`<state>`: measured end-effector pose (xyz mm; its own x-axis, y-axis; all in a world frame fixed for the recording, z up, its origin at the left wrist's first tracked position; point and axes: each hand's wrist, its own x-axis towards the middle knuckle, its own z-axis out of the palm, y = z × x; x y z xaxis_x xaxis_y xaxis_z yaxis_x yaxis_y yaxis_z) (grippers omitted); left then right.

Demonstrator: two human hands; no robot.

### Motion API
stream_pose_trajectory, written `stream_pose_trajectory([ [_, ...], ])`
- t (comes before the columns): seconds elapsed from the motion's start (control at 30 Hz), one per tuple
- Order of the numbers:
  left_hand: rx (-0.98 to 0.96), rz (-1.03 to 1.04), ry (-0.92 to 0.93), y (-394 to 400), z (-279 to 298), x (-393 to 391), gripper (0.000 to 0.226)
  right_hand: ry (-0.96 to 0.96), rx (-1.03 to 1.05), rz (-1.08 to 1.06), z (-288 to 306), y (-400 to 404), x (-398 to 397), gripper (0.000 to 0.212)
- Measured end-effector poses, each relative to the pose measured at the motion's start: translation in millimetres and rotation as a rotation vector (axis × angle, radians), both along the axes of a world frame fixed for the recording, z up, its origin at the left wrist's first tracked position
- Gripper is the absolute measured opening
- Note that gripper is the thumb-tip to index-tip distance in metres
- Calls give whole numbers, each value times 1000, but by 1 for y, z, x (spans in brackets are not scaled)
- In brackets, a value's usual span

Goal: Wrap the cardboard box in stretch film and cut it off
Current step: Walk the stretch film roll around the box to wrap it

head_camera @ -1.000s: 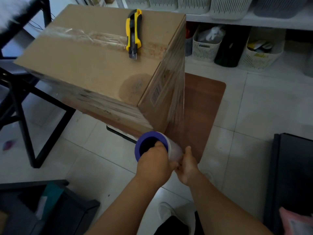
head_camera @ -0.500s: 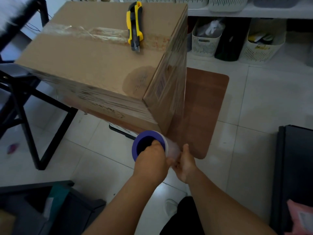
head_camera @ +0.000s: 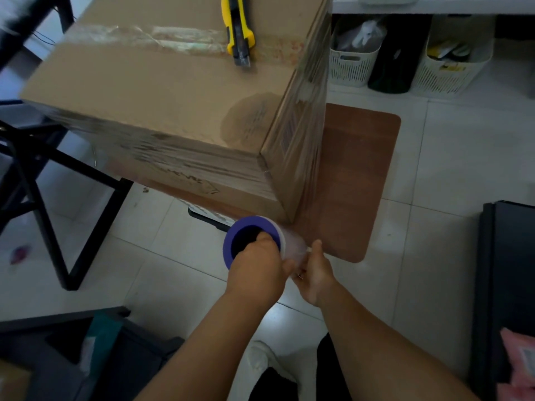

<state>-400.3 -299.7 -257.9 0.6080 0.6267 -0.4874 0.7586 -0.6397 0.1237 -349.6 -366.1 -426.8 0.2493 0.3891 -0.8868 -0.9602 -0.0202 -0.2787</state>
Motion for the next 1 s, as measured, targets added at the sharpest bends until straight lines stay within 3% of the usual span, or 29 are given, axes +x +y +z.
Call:
stream_pose_trajectory([
  [0.5, -48, -131, -48, 46, 3, -25, 42, -27, 86, -183, 1, 40, -41, 55],
  [1.0, -129, -298, 9, 81, 0, -39, 54, 55, 60, -417, -5, 64, -71, 64],
])
